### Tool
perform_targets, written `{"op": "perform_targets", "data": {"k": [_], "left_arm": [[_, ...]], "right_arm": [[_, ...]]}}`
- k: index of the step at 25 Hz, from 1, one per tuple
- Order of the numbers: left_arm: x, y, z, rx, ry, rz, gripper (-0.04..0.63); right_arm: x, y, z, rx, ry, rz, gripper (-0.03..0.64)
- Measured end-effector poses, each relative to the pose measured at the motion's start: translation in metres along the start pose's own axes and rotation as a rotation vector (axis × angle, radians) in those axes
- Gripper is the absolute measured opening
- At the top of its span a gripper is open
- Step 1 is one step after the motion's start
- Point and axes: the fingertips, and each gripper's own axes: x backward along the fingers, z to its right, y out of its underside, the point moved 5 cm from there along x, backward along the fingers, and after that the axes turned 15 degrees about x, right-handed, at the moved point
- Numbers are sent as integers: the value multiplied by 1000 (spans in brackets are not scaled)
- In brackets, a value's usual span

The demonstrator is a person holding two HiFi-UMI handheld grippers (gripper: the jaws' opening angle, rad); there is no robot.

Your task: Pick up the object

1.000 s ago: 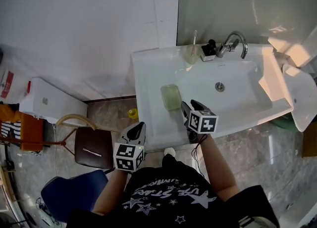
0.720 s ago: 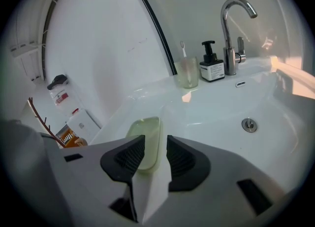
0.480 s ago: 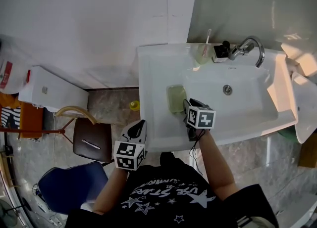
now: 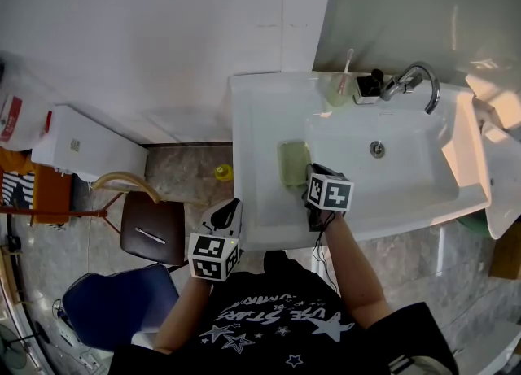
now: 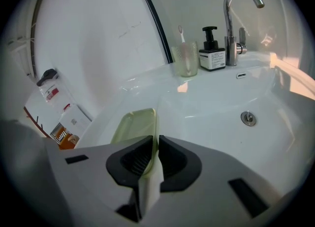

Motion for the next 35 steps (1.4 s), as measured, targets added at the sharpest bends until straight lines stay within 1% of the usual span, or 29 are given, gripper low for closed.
{"op": "perform_targets", "data": {"k": [9,13,20,29,35], "left_arm": [[17,6,-5,-6,20,10,15],[32,5,-10,-12,28,20,15],[60,5,-11,-45,75,43,15],[108,22,-12,-93,146,67,15],[151,44,-19,-108,186,80,15]], "right_arm": [[8,-2,-3,-36,58,11,38],[27,-6,-8,-62,82,48,37],[72,-10,-24,-114,111,142,34],[138,13,-60,-152,148,246,32],[181,42,-94,-179,183,296,31]]}}
